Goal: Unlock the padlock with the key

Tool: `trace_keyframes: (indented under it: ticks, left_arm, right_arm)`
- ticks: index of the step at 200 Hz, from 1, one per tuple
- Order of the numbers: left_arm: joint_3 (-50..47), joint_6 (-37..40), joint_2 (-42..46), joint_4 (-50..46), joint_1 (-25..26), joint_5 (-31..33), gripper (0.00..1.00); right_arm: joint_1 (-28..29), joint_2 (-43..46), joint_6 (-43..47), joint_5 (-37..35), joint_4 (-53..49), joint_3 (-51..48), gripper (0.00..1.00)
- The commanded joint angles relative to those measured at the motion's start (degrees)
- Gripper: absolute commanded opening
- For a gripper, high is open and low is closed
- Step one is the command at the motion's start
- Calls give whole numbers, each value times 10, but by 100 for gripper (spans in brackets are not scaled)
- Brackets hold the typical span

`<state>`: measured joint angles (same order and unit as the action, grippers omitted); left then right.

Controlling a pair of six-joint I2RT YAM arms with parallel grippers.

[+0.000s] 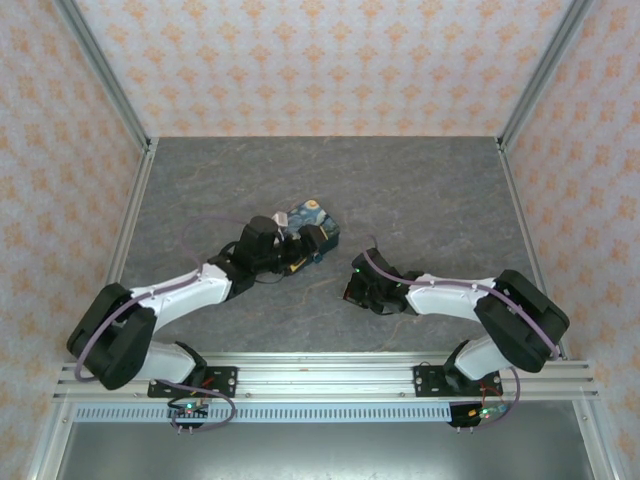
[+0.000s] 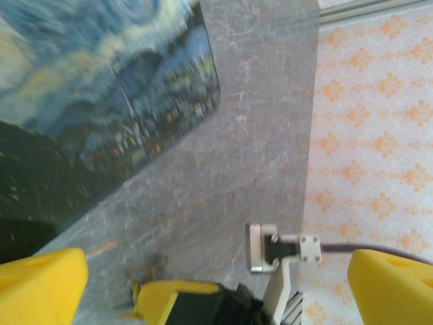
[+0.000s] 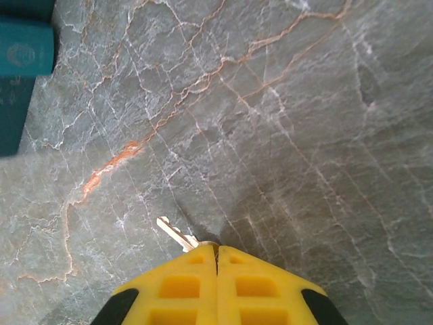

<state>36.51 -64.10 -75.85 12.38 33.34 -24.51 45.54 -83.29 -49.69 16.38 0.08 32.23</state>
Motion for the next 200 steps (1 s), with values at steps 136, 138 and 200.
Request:
trace_keyframes:
  ticks: [136,138,200]
  left_arm:
    - [-7,-19,154,-128,10,45,97]
    - [-5,-20,152,-126,10,42,97]
    - [52,-38,62,-64,20,13,80]
  right_arm:
    - [-60,108,-1,-28,-78,55,0]
    - [-62,108,-1,-28,-79,58,0]
    - [-84,87,-10,-40,-108,147,0]
